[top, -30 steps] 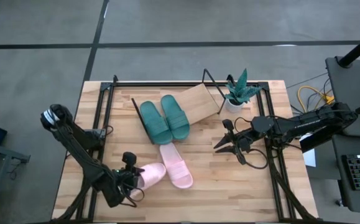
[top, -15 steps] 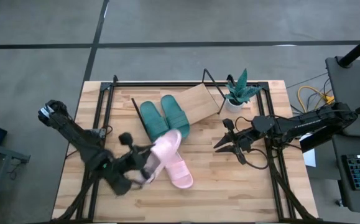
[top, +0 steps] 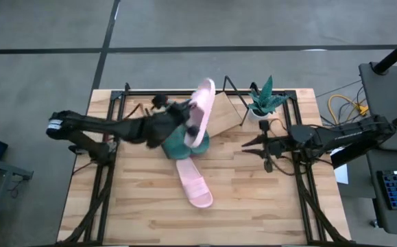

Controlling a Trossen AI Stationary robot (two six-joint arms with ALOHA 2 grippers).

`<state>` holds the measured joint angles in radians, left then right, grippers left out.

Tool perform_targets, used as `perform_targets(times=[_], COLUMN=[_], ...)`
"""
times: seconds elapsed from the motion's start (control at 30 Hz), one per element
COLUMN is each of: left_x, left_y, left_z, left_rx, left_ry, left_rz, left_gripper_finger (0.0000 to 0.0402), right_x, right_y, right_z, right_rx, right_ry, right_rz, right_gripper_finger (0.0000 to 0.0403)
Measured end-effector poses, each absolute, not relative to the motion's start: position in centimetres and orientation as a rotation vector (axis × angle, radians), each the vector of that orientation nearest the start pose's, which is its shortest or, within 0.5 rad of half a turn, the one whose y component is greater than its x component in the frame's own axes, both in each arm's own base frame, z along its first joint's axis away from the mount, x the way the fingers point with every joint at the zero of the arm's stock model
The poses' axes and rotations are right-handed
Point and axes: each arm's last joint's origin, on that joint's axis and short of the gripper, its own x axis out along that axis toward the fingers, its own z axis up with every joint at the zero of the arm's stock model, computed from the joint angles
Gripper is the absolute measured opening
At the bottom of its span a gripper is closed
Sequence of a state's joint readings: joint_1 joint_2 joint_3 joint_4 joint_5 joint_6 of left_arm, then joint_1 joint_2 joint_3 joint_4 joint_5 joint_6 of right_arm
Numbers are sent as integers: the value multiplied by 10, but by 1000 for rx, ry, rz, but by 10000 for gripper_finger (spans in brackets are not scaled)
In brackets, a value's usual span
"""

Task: Pick and place slides into the shelf
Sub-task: Put the left pink slide on the shelf

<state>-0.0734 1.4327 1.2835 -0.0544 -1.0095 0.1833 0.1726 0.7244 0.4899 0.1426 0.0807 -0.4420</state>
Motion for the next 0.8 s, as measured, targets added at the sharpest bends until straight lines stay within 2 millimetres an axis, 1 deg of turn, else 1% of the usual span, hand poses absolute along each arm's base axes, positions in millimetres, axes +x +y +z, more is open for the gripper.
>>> perform_targets(times=[0.07,0.17,0.27,0.37,0.47,0.63,0.73,0.8], left_x=[331,354,375,395,414,445,456,463], left_y=[17,31,35,36,39,43,49,53], left_z=[362,348,342,336,318,287,274,269], left_rx=[285,295,304,321,349,380,441,468], left_ry=[303,351,367,378,410,451,500,528], left_rz=[938,975,1000,1109,1216,1290,1359,1369], left_gripper_finger=[0,0,0,0,0,0,0,0], right_x=[162,152,144,136,130,123,121,120], right_y=[26,24,23,21,20,19,19,18], right_z=[270,268,267,266,265,262,260,260], right_rx=[-447,-444,-441,-439,-438,-441,-445,-447], right_ry=[56,29,5,-7,-7,8,3,-3], right_rz=[108,101,96,93,93,96,95,94], right_gripper_finger=[63,63,63,63,63,63,63,63])
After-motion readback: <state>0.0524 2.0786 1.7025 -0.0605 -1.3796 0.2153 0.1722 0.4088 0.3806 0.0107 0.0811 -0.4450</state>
